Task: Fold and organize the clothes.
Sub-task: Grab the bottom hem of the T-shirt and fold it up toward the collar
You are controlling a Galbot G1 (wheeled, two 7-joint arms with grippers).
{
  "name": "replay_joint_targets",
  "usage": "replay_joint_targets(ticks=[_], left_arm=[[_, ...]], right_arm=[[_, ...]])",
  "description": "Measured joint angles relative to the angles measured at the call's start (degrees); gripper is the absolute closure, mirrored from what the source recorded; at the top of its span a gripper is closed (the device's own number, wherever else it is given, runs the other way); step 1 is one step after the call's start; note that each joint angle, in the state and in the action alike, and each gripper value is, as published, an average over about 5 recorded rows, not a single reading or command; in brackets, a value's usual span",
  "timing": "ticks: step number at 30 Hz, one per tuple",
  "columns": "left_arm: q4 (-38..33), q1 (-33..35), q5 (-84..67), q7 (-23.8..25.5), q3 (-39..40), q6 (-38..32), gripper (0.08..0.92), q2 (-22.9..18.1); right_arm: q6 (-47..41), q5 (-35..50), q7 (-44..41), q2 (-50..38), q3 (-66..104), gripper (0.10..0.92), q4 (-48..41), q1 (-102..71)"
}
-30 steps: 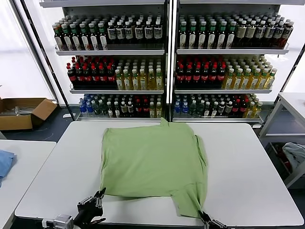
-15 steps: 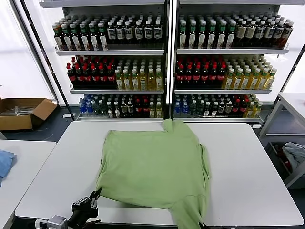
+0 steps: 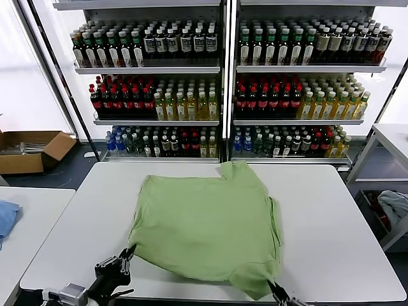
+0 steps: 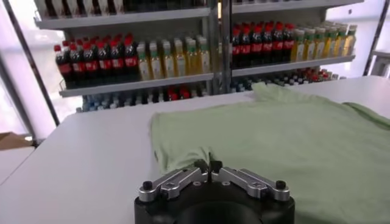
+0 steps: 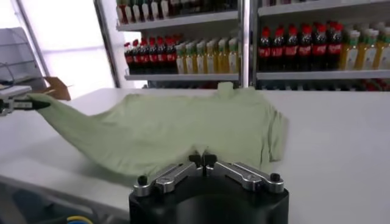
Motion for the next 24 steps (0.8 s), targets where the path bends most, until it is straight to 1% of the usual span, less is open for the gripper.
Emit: replay_joint_targets(ticks=[8,14,18,21,23,24], left_arm=[[5.85,-9.1,-2.77,0.13,1.4,-0.13,0.916,1.05],[11.91,-16.09,-4.11,0.24,2.65,0.07,0.916,2.06],[16.47,-20.34,-4.24,0.37,3.79,0.38,0.916,2.03],[20.2,-23.15,-3.72,0.31,4.46,0.48,0.911,1.62],[22.55,-24.61,-3.11,0.08,4.63,0.59,0.895,1.31],[23.59,-25.19,-2.78,-0.04,4.65,0.68,0.874,1.19]], right_arm=[[-2.66,5.43,2.11,-4.51,-1.8,0.918,-6.0,13.73],[-4.27,7.64,2.96,-6.7,-4.4,0.918,-13.14,23.97],[-5.3,8.14,3.32,-7.16,-7.02,0.918,-18.42,30.07],[-5.9,8.14,3.44,-7.21,-8.97,0.887,-21.77,33.64],[-6.2,8.0,3.45,-7.29,-9.84,0.835,-23.29,35.25],[-6.35,7.89,3.47,-7.37,-10.11,0.809,-23.85,35.85]])
